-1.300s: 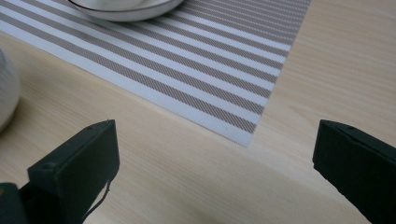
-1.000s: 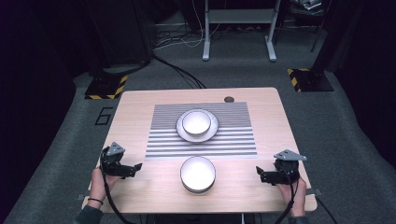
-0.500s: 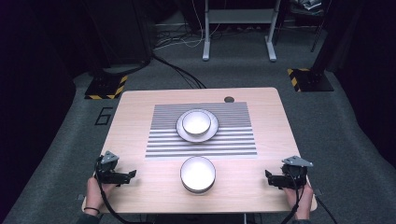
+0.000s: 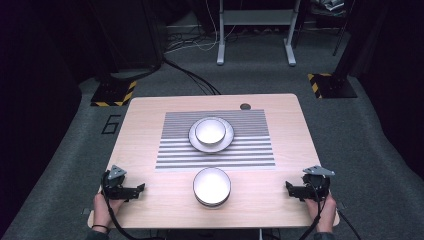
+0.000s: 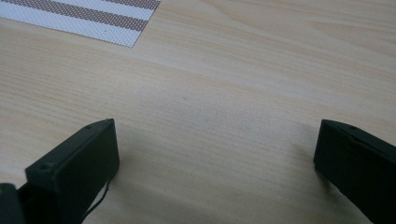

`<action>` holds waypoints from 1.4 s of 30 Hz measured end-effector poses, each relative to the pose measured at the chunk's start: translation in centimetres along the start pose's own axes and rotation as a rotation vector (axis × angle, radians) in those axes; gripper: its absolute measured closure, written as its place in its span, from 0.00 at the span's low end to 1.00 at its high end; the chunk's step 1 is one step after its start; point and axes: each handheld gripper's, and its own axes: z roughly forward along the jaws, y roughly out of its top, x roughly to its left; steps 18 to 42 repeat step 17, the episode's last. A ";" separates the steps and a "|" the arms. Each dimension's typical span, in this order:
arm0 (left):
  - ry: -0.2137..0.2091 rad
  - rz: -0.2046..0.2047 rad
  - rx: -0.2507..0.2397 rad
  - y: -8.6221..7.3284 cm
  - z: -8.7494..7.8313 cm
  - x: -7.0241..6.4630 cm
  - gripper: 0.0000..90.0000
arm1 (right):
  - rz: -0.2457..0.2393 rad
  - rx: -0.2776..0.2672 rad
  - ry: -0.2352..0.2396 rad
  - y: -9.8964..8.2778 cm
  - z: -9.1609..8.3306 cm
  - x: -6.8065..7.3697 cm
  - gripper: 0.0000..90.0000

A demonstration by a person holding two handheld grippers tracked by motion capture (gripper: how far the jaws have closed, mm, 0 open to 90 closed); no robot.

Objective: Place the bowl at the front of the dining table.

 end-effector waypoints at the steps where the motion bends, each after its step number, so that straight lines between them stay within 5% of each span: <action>1: 0.009 -0.008 -0.001 0.0 0.0 0.0 0.00 | 0.003 -0.001 -0.001 0.0 0.1 0.0 0.00; 42: 0.032 -0.028 -0.005 0.6 0.6 0.1 0.00 | 0.020 -0.003 -0.016 0.1 0.2 0.2 0.00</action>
